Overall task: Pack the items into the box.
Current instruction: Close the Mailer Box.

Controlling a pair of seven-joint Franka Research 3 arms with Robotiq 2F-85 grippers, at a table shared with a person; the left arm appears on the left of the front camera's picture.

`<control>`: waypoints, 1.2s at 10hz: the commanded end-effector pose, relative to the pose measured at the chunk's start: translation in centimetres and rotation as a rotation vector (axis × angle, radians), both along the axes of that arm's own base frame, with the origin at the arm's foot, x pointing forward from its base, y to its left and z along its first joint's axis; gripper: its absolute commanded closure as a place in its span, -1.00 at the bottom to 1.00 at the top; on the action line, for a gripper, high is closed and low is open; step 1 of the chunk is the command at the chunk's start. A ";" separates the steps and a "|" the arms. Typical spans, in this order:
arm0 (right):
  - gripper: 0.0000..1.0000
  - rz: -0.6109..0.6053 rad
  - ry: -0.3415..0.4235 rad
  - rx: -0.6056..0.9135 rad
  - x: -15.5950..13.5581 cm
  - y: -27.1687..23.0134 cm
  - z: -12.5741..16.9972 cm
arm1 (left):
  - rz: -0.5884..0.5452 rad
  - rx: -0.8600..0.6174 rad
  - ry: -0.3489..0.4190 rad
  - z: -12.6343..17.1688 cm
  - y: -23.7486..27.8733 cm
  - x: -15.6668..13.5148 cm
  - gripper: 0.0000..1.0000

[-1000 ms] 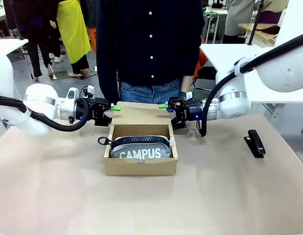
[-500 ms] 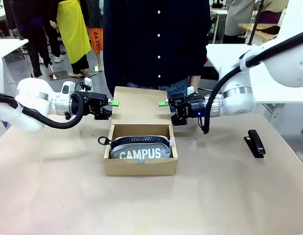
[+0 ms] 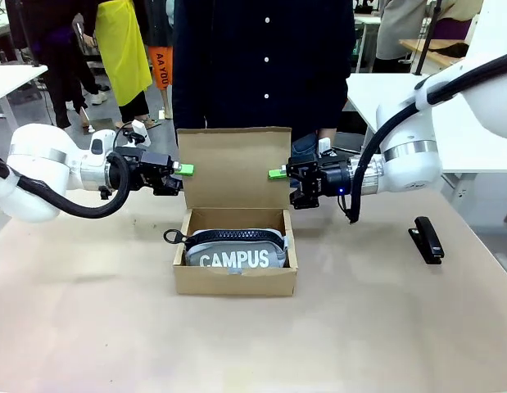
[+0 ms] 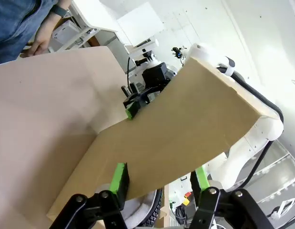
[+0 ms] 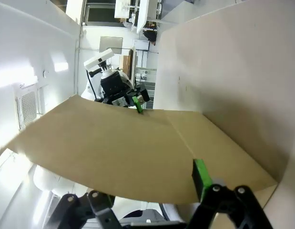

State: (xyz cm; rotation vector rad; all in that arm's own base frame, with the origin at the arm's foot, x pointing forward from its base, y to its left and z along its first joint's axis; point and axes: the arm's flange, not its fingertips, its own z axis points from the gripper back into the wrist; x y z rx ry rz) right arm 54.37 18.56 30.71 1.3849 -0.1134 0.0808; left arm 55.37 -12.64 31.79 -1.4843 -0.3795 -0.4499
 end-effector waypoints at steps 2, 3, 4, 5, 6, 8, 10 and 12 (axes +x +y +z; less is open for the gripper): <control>-0.64 0.001 0.002 0.001 0.5 0.2 -0.3 | 0.000 0.000 0.000 0.0 0.0 0.0 -0.37; -0.64 0.001 0.002 0.001 0.5 0.2 -0.3 | 0.000 0.000 0.000 0.0 0.0 0.0 -0.37; -0.64 0.001 0.002 0.001 0.5 0.2 -0.3 | 0.000 0.000 0.000 0.0 0.0 0.0 -0.37; -0.64 0.001 0.002 0.001 0.5 0.2 -0.3 | 0.000 0.000 0.000 0.0 0.0 0.0 -0.37; -0.64 0.001 0.002 0.001 0.5 0.2 -0.3 | 0.000 0.000 0.000 0.0 0.0 0.0 -0.37; -0.65 0.058 -0.095 -0.021 0.1 0.5 -0.2 | -0.035 -0.047 -0.106 0.2 -0.6 0.1 -0.37; -0.65 0.063 -0.306 -0.075 -0.3 0.4 0.7 | -0.057 -0.092 -0.298 1.3 -1.7 -0.6 -0.37; -0.65 0.072 -0.497 -0.103 -0.9 0.3 1.7 | -0.068 -0.127 -0.452 2.5 -2.2 -1.6 -0.37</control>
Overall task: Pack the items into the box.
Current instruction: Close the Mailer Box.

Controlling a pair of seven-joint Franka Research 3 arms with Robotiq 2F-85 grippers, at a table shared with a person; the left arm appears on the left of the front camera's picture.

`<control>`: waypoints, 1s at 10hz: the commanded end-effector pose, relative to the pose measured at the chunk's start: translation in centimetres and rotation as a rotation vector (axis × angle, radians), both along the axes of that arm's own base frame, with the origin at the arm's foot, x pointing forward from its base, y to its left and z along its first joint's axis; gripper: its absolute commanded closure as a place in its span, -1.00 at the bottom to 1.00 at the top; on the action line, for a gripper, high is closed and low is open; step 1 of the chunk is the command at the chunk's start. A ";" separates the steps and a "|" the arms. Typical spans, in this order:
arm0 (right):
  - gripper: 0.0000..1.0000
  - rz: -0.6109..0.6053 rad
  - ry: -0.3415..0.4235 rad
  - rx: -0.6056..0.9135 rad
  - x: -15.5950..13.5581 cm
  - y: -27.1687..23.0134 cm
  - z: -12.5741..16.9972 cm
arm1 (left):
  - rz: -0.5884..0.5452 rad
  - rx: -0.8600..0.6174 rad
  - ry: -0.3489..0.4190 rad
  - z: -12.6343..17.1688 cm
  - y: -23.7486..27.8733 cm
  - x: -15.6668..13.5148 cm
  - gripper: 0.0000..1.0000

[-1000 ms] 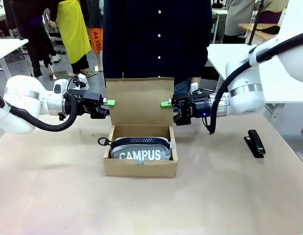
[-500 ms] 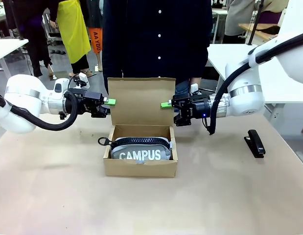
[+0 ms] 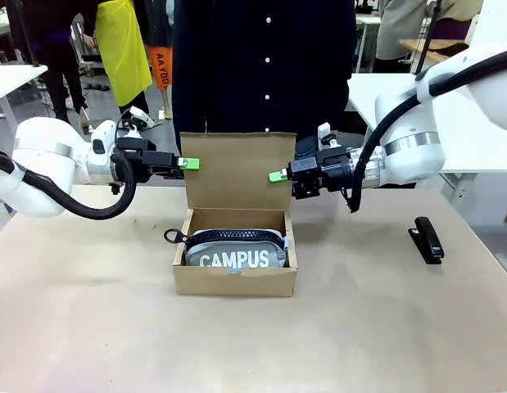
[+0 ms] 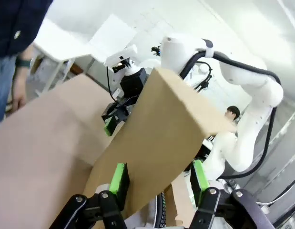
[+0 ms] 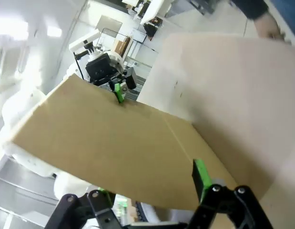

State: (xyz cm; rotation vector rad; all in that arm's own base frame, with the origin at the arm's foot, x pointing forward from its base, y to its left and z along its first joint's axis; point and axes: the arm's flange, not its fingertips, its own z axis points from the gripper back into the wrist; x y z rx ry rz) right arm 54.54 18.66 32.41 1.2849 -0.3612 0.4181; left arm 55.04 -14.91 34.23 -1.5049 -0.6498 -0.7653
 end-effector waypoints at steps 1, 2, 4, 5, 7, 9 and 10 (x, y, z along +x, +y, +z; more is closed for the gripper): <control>-0.65 -0.039 -0.249 -0.011 -1.6 0.0 0.7 | -0.008 -0.036 -0.150 0.4 0.2 -2.0 -0.37; -0.65 -0.049 -0.352 -0.004 -2.2 0.1 1.3 | -0.015 -0.033 -0.190 0.5 0.4 -2.6 -0.37; -0.65 -0.061 -0.477 0.000 -3.1 0.4 1.9 | -0.026 -0.021 -0.260 0.9 0.8 -3.7 -0.37; -0.65 -0.049 -0.520 0.003 -4.0 0.6 2.3 | -0.025 -0.031 -0.308 1.3 1.0 -4.4 -0.37; -0.65 -0.039 -0.549 -0.019 -6.0 0.2 2.8 | 0.005 -0.038 -0.394 1.7 1.2 -5.2 -0.37; -0.65 -0.070 -0.559 -0.037 -8.2 -1.1 2.6 | -0.001 -0.026 -0.416 1.4 1.6 -5.8 -0.37; -0.65 -0.095 -0.567 -0.024 -9.2 -2.0 2.5 | -0.015 -0.020 -0.420 0.9 2.2 -6.3 -0.37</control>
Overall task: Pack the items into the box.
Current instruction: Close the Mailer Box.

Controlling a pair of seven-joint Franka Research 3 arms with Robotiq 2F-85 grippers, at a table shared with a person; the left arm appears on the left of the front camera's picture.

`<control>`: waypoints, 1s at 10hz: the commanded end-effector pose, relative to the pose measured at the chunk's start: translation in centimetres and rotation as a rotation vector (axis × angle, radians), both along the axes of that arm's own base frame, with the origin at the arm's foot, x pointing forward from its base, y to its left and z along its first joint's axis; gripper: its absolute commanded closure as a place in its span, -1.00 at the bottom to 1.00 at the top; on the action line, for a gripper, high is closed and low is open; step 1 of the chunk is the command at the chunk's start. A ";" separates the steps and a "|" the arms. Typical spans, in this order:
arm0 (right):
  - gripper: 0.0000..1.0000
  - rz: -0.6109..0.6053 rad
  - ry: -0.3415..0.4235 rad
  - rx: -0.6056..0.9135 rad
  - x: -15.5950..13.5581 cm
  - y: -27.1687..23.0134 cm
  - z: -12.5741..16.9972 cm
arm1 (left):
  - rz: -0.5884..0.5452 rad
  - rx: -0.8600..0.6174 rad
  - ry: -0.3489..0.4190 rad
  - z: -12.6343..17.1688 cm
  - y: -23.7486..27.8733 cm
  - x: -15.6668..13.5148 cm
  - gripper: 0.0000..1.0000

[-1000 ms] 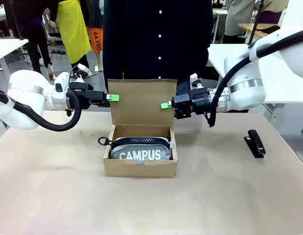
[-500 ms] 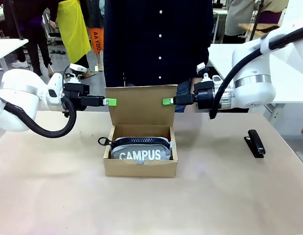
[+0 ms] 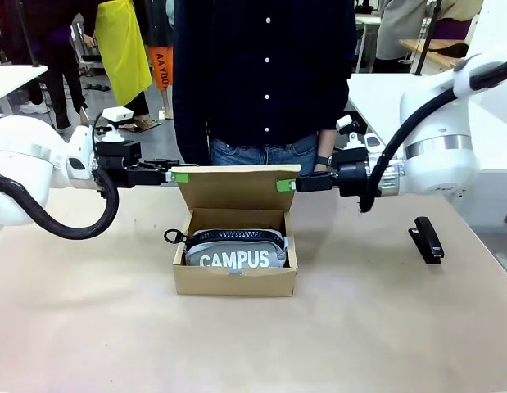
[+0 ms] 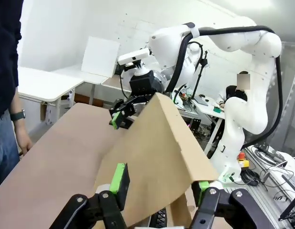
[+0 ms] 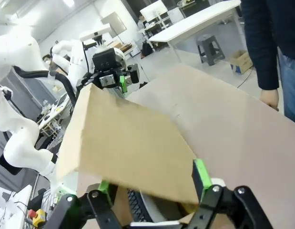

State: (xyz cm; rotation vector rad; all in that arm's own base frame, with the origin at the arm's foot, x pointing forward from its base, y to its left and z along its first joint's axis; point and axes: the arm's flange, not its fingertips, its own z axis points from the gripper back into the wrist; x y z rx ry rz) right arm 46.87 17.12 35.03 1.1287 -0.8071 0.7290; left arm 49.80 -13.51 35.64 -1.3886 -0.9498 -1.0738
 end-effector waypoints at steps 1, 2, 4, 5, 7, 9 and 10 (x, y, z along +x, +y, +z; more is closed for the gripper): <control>-0.65 -0.064 -0.056 0.039 -2.3 -1.2 -0.2 | -0.025 0.023 -0.036 -1.0 1.5 -1.7 -0.37; -0.65 -0.066 -0.058 0.046 -2.8 -1.8 -0.3 | -0.050 0.041 -0.052 -1.5 2.2 -2.5 -0.37; -0.65 -0.044 -0.048 0.045 -3.6 -2.9 -0.5 | -0.074 0.025 -0.074 -1.6 3.7 -3.7 -0.37; -0.65 -0.039 -0.043 0.047 -4.3 -4.1 -0.7 | -0.072 -0.010 -0.103 -1.3 5.1 -4.4 -0.37; -0.65 -0.057 -0.033 0.088 -5.8 -7.3 -1.4 | -0.048 -0.070 -0.133 -0.8 8.7 -5.5 -0.37; -0.65 -0.052 -0.057 0.168 -6.6 -8.8 -1.7 | 0.061 -0.139 -0.152 -0.5 11.4 -5.8 -0.37; -0.65 -0.061 -0.073 0.161 -5.9 -7.9 -1.5 | 0.081 -0.173 -0.161 -0.7 10.5 -5.3 -0.37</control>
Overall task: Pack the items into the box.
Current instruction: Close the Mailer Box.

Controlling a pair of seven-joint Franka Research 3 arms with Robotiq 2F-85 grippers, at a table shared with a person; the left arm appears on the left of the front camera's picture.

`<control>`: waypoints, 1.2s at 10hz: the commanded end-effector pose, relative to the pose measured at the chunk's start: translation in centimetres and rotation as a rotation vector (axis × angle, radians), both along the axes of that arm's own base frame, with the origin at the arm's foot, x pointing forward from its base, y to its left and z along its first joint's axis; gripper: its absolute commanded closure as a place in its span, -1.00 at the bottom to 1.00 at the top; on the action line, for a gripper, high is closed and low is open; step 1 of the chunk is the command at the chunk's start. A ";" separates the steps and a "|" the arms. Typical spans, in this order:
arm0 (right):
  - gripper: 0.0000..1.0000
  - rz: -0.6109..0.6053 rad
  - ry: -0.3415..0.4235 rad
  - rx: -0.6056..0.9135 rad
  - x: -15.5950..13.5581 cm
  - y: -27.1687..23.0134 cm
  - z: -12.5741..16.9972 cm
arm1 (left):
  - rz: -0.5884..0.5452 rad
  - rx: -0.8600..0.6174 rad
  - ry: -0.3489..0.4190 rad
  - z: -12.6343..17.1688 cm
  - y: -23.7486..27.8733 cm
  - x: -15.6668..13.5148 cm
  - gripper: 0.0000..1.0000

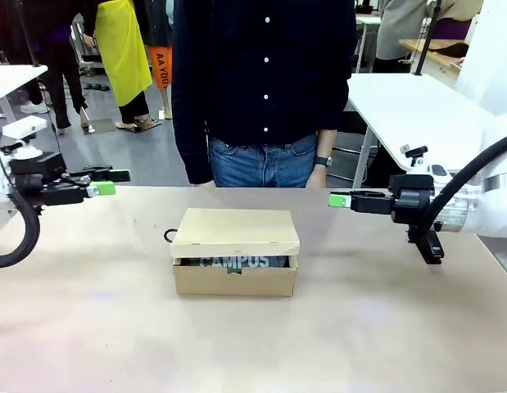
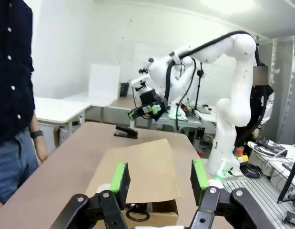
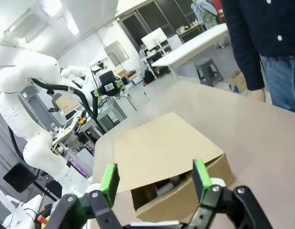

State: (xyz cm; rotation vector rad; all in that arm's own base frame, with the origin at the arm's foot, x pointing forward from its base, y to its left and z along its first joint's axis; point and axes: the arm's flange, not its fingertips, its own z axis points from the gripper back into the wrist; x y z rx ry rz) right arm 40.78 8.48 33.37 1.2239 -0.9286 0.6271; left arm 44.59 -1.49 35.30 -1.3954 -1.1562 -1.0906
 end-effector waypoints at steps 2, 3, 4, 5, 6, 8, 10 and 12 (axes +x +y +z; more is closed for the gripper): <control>-0.65 0.011 -0.068 -0.079 2.2 3.4 0.4 | 0.057 -0.021 -0.063 -1.3 -5.1 1.3 -0.37; -0.65 0.036 -0.078 -0.108 3.2 4.6 0.4 | 0.061 0.017 -0.082 -1.8 -6.7 1.9 -0.37; -0.65 0.079 -0.093 -0.137 4.3 6.1 0.1 | 0.047 0.054 -0.116 -2.5 -8.4 2.4 -0.37; -0.65 0.117 -0.102 -0.176 5.4 7.6 -0.2 | 0.036 0.119 -0.147 -3.2 -10.0 2.9 -0.37; -0.65 0.156 -0.124 -0.204 6.4 9.1 -0.5 | 0.035 0.193 -0.181 -3.8 -11.6 3.1 -0.37; -0.65 0.205 -0.136 -0.304 7.8 11.7 -1.6 | 0.018 0.296 -0.216 -4.5 -13.9 3.7 -0.37; -0.65 0.237 -0.132 -0.389 7.6 12.2 -2.9 | -0.009 0.364 -0.222 -5.3 -14.4 3.6 -0.37; -0.65 0.321 -0.109 -0.417 6.9 12.6 -4.2 | 0.008 0.409 -0.246 -6.0 -14.4 3.3 -0.37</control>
